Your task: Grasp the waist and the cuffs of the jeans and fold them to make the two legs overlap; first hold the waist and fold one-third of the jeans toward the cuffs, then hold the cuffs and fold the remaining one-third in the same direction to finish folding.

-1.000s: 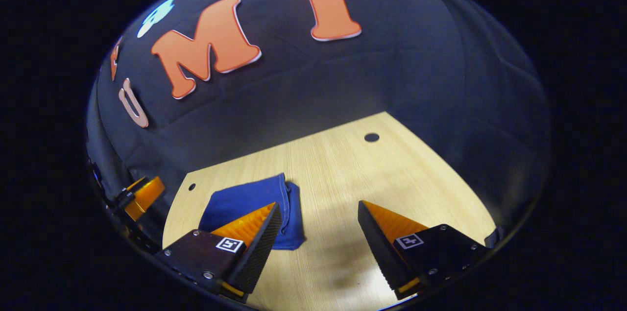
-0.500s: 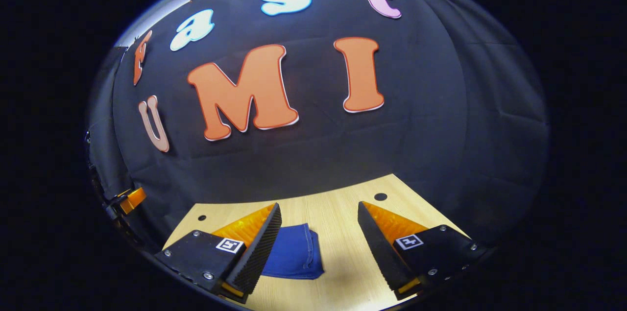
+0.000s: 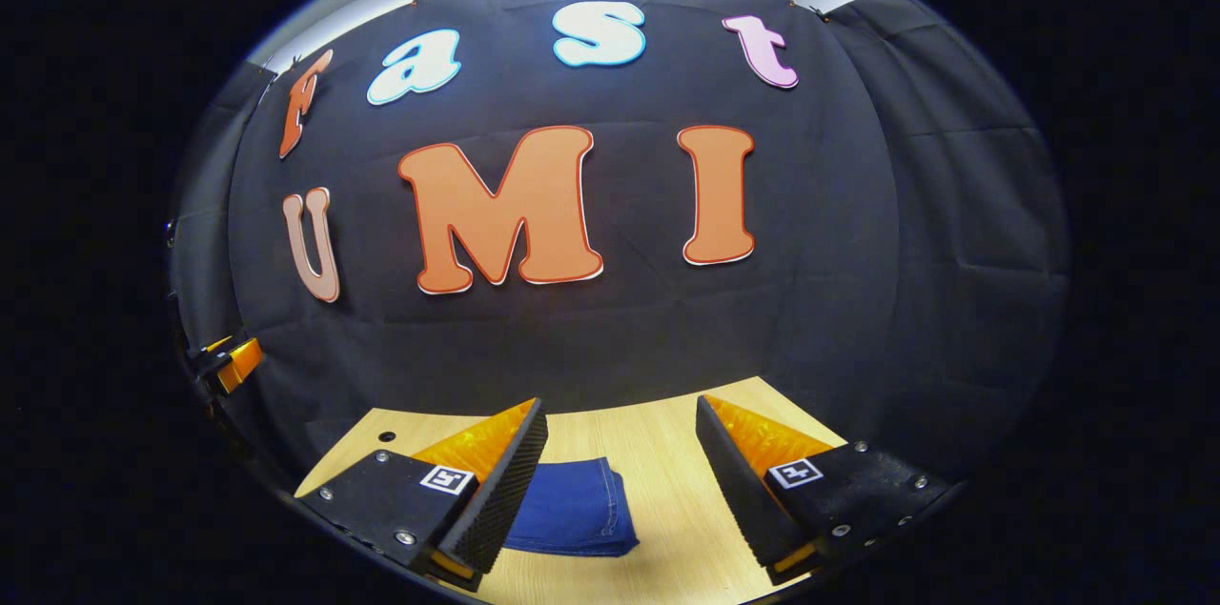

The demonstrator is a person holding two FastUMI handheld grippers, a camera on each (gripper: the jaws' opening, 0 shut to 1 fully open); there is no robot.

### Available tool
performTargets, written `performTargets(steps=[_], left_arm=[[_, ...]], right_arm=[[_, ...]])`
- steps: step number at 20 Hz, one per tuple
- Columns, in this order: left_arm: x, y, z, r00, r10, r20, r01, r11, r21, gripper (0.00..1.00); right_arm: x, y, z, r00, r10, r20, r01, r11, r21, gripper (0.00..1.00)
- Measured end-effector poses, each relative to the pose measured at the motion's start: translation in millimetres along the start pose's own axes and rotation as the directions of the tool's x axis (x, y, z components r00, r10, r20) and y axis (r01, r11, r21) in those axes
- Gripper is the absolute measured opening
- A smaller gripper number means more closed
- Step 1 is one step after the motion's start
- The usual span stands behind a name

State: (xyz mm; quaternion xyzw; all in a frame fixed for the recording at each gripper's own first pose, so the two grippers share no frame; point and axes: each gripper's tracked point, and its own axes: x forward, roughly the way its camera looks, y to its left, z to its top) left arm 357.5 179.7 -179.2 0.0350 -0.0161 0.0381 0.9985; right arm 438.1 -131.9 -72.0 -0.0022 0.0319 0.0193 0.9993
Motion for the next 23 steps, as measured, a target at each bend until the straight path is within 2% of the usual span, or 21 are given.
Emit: performTargets(steps=[1, 3, 9, 15, 19, 23], left_arm=[[-2.2, -4.9, 4.4, 1.0, -0.004, 0.009, 0.004, 1.0, -0.004, 0.95], [-4.3, -22.3, 1.1, 1.0, -0.03, -0.001, 0.03, 0.999, -0.026, 0.97], [-12.6, -50.2, -16.5, 0.995, -0.073, -0.073, 0.066, 0.993, -0.098, 0.97], [-41.2, -30.9, -22.8, 0.994, -0.017, -0.11, 0.012, 0.999, -0.047, 0.97], [-63.6, -17.4, -17.9, 0.994, 0.013, -0.108, -0.016, 1.0, -0.027, 0.97], [-74.2, -6.2, -18.9, 0.992, 0.043, -0.118, -0.046, 0.999, -0.023, 0.97]], right_arm=[[-2.6, 1.8, 0.9, 1.0, 0.009, -0.004, -0.009, 1.0, 0.011, 0.96], [-6.7, -1.9, 3.7, 1.0, 0.018, -0.012, -0.017, 1.0, 0.017, 0.97], [-12.8, -29.2, 19.4, 0.999, 0.01, 0.049, -0.007, 0.998, -0.065, 0.96], [-7.7, -45.1, 3.7, 0.998, 0.036, 0.051, -0.029, 0.99, -0.137, 0.97], [-3.7, -33.0, -4.4, 0.995, 0.094, 0.026, -0.09, 0.989, -0.115, 0.96], [-0.4, -21.1, -4.8, 0.992, 0.125, 0.029, -0.121, 0.987, -0.11, 0.97]])
